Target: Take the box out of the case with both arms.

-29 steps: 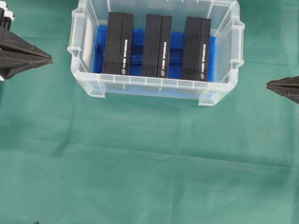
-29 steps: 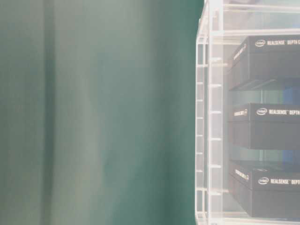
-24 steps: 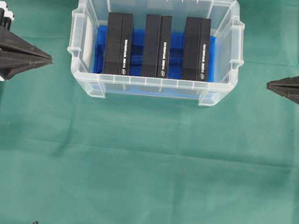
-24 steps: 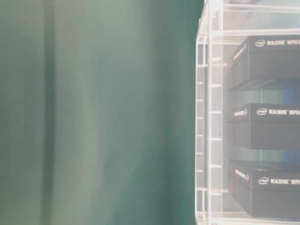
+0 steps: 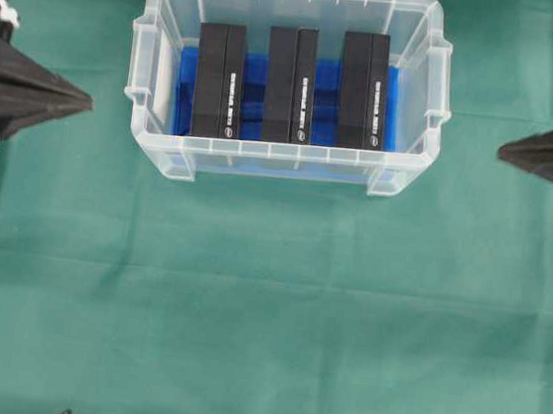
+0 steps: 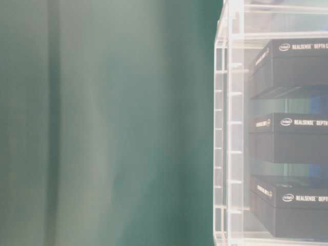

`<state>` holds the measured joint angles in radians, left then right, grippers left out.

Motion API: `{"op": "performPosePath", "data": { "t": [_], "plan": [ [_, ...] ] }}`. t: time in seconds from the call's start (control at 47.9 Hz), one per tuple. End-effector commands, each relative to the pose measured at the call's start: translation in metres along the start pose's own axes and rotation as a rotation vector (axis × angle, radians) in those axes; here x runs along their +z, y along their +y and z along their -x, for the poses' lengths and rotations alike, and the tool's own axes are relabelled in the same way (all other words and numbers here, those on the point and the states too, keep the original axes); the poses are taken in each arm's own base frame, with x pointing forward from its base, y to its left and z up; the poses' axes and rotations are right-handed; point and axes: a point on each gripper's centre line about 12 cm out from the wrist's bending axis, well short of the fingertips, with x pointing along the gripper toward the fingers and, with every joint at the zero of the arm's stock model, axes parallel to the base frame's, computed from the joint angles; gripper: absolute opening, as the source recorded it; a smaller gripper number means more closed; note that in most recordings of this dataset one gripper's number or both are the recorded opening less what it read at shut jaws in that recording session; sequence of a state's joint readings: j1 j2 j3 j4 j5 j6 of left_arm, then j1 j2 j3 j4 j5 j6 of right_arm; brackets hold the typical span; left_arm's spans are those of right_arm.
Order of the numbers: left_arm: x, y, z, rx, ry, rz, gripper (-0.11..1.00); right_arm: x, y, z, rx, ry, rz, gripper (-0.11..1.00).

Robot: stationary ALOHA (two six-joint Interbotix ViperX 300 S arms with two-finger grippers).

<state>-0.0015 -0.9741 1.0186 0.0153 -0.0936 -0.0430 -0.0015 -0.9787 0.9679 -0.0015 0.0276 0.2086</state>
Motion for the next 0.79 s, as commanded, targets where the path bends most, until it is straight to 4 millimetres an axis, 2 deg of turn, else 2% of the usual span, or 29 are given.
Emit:
{"op": "performPosePath", "data": {
  "t": [0.0,0.292,0.438,0.542,0.772],
  "plan": [
    [0.03,-0.001,-0.003,-0.002,-0.014,0.002,0.0,0.033,0.007,0.002,0.006,-0.032,-0.018,0.0],
    [0.11,-0.003,-0.003,0.005,0.032,0.036,0.0,0.11,0.023,0.004,-0.002,0.001,-0.025,0.0],
    [0.136,-0.003,-0.005,0.008,0.052,0.066,0.0,0.142,0.03,0.004,0.001,-0.011,-0.023,0.0],
    [0.138,-0.003,-0.009,0.012,0.096,0.07,0.0,0.148,0.03,0.002,-0.007,0.008,-0.019,0.0],
    [0.134,-0.003,-0.012,0.017,0.142,0.074,0.0,0.138,0.027,0.002,-0.034,0.098,-0.019,0.0]
  ]
}}
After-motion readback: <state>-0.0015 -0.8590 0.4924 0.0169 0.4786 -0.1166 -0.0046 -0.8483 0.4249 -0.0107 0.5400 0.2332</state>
